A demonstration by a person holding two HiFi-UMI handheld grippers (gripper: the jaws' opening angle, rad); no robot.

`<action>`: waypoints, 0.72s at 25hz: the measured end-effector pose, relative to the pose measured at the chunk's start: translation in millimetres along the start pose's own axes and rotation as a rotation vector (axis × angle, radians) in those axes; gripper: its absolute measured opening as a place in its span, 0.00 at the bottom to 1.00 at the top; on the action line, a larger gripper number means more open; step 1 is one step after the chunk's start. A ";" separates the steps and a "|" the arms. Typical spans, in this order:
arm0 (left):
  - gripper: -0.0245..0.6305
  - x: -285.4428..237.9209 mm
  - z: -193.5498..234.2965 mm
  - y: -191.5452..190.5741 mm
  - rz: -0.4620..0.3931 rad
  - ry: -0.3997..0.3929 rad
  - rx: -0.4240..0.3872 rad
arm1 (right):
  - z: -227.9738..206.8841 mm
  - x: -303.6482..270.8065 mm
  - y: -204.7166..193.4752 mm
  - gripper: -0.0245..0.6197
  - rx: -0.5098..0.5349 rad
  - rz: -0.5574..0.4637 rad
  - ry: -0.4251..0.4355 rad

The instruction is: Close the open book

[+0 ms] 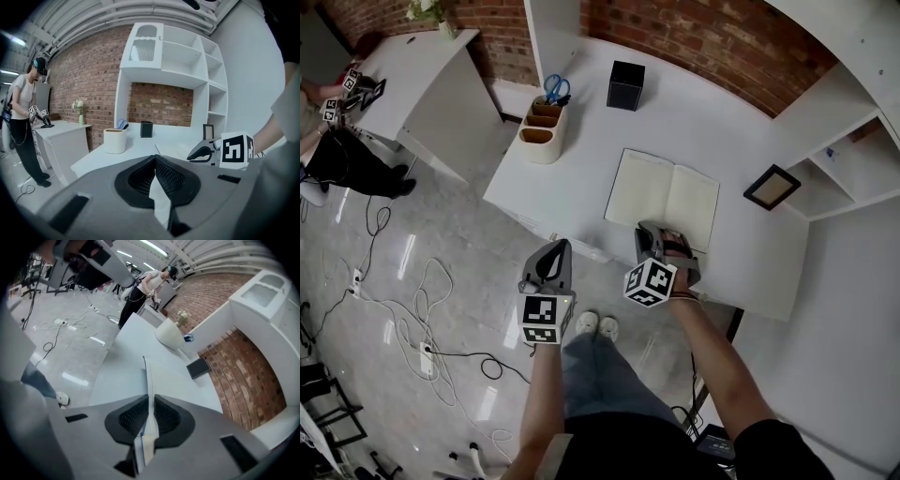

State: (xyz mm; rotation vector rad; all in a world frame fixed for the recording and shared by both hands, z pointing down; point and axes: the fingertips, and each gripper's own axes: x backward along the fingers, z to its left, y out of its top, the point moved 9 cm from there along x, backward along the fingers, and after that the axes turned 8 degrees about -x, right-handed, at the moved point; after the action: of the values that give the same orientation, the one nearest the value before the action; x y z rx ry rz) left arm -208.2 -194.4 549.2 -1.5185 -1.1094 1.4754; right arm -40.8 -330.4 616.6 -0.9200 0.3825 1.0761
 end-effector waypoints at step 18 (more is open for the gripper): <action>0.05 -22.0 -32.2 11.7 0.009 -0.101 -0.046 | -50.4 60.6 -58.4 0.06 -1.161 -0.330 -0.221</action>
State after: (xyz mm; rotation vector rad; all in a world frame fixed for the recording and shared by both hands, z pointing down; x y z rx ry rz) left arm -174.4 -217.1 548.6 -1.4964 -1.2047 1.5565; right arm 45.7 -344.7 572.7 -1.7720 -0.6531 1.0408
